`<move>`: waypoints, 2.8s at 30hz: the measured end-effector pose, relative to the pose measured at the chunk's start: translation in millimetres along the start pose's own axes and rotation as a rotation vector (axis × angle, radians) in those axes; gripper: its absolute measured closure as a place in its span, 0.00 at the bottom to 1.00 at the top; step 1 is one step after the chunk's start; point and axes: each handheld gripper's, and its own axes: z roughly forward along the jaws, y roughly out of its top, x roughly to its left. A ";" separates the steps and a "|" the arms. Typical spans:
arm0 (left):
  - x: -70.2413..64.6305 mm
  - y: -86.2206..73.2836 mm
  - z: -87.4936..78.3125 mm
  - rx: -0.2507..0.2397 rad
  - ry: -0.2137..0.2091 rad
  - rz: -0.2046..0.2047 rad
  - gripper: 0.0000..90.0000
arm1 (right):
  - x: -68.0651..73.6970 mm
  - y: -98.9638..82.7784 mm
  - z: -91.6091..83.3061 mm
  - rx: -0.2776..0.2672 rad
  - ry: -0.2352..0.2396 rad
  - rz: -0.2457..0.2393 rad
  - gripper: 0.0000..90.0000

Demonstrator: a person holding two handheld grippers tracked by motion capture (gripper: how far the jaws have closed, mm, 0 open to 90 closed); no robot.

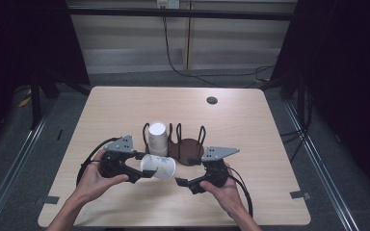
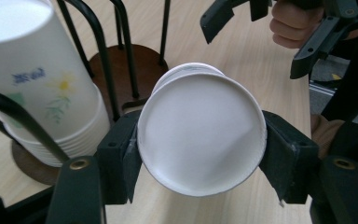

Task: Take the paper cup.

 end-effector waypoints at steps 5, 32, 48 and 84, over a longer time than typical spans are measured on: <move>-2.0 -4.4 5.1 -0.009 -0.024 -0.001 0.40 | 2.0 -3.2 2.6 0.004 0.020 -0.010 0.14; -15.3 0.4 5.3 -0.068 -0.186 -0.035 0.40 | 9.2 -6.2 10.9 0.025 0.158 -0.068 0.17; -21.2 3.7 10.1 -0.049 -0.227 -0.023 0.41 | 13.1 -7.1 16.7 0.053 0.198 -0.119 0.22; -18.1 0.1 11.3 -0.013 -0.244 -0.025 0.18 | 13.9 -7.1 16.0 0.093 0.198 -0.159 0.31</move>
